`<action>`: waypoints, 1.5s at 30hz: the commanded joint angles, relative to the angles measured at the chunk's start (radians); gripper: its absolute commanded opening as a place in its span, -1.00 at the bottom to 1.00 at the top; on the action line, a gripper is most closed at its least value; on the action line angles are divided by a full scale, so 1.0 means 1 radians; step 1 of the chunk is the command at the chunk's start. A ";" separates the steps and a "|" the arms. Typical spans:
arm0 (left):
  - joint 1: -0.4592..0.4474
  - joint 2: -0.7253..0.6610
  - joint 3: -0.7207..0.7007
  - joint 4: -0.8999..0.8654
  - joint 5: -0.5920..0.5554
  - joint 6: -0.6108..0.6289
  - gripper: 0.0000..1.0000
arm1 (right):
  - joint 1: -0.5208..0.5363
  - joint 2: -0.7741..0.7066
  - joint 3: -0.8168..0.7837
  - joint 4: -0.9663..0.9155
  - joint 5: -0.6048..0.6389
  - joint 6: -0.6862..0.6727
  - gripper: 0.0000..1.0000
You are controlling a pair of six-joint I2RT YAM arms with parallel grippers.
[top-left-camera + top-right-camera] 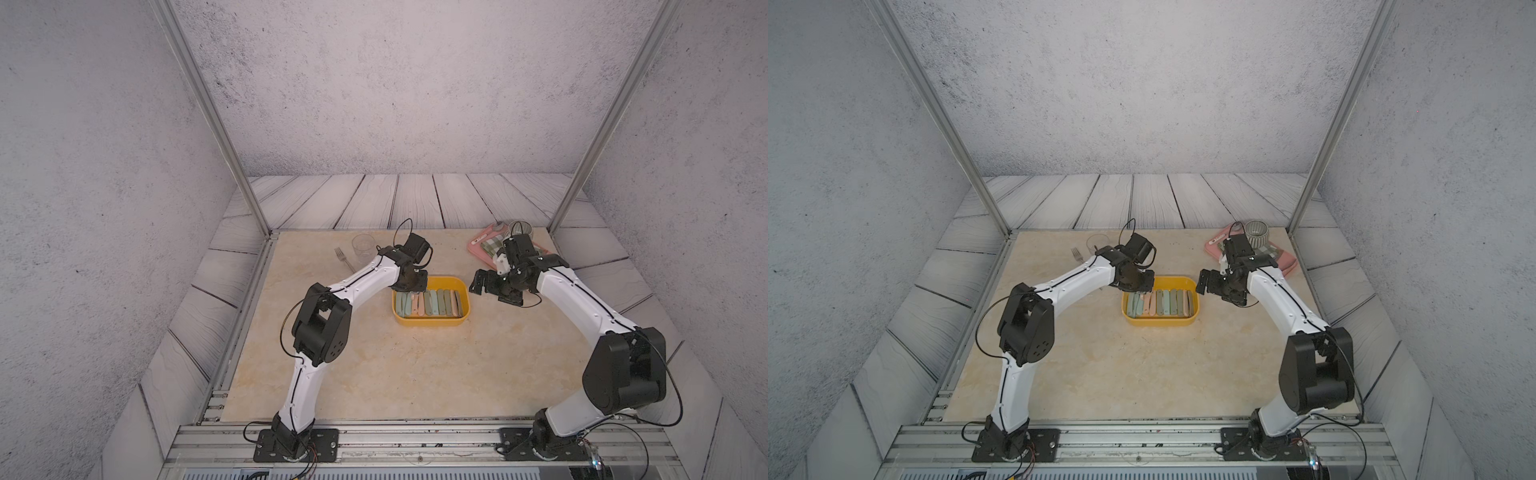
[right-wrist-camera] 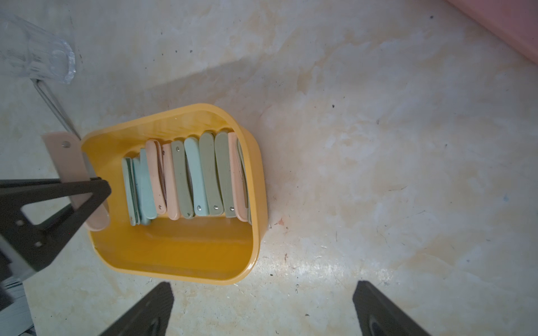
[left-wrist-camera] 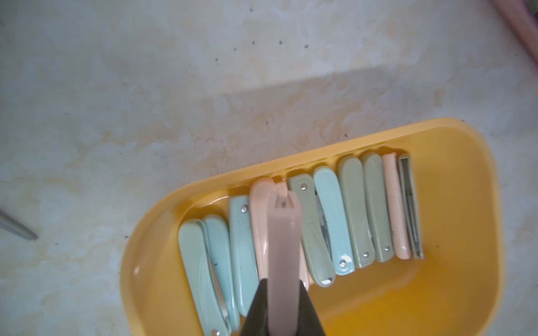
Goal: Take the fruit knife out of the storage box
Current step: Pick up the fruit knife from the storage box, then place the fruit knife at the center of the board.
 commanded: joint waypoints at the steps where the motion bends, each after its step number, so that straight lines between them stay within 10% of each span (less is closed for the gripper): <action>1: 0.000 -0.066 -0.020 -0.021 0.035 0.013 -1.00 | 0.009 -0.012 0.029 -0.017 -0.021 -0.010 0.97; 20: -0.001 -0.625 -0.680 0.024 0.106 -0.204 -1.00 | 0.131 -0.029 0.099 -0.097 -0.025 -0.021 0.98; 45: -0.067 -0.450 -0.920 0.294 0.188 -0.298 -1.00 | 0.218 0.071 0.089 -0.056 -0.008 -0.003 0.98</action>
